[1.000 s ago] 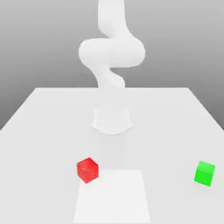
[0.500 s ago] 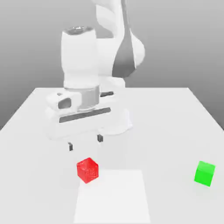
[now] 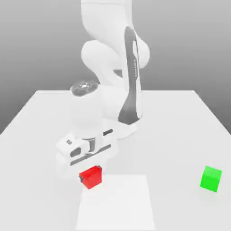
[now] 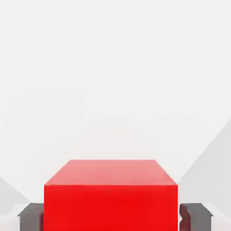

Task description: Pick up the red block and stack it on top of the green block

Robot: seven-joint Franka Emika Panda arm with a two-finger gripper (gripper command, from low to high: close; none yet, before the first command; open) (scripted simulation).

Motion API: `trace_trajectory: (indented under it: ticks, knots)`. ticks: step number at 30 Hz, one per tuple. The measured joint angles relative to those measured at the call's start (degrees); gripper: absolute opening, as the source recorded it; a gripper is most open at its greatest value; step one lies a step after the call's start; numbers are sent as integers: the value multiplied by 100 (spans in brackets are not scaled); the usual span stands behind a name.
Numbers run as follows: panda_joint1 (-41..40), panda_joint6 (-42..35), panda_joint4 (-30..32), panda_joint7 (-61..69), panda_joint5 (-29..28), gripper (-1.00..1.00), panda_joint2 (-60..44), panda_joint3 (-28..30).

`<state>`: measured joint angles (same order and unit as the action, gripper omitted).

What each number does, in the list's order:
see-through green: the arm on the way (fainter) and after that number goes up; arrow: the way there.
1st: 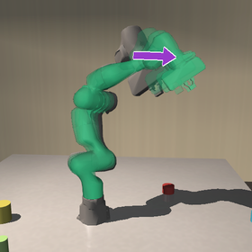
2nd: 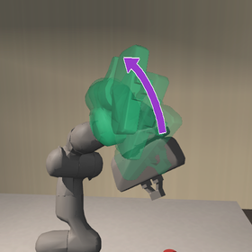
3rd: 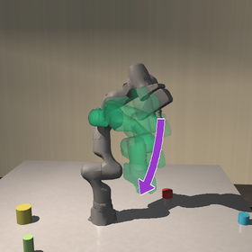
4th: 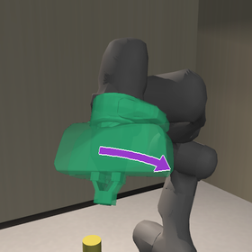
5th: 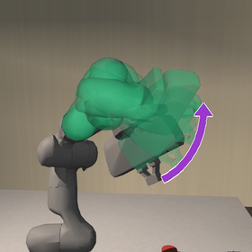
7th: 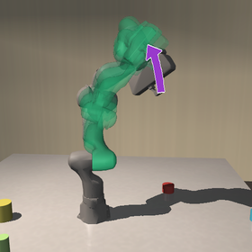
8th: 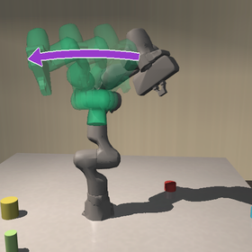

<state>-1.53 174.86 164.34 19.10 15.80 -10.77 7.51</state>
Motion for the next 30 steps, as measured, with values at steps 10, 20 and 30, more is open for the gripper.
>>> trace_trajectory:
  ticks: [10, 20, 30]
  knots:
    - [255, -657, 111, -862, -1219, -100, 814, 605]
    - [722, -1595, -160, -2104, -2010, -100, 1479, -62]
    - [3224, -2360, -1438, -3896, -1734, -100, 949, -1492]
